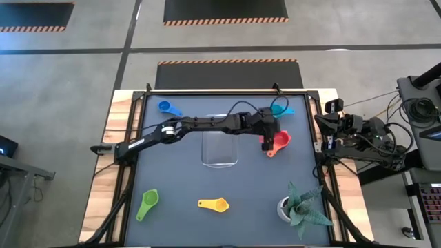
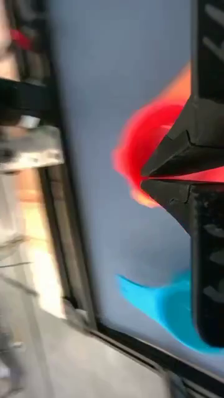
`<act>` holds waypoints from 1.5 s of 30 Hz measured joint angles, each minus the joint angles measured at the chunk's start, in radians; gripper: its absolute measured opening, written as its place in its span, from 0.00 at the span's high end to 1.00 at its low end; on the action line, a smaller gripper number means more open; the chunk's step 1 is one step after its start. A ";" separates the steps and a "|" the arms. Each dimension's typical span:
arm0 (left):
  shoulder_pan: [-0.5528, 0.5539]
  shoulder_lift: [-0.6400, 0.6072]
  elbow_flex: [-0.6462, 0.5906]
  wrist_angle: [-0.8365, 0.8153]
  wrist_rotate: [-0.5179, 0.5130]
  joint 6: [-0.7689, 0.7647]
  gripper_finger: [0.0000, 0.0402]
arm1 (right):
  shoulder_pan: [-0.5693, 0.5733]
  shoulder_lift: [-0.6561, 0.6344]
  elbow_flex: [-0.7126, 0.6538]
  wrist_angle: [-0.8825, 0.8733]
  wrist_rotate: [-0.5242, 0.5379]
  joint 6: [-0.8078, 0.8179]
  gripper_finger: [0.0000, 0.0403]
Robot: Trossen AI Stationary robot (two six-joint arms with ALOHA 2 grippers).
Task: Nest measuring cups in basket
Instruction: Stack the red measuring cup on top of the orange measuring cup
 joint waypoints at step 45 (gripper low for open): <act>-0.015 -0.037 -0.040 -0.346 0.085 -0.078 1.00 | 0.000 0.000 0.000 0.005 0.000 -0.001 0.98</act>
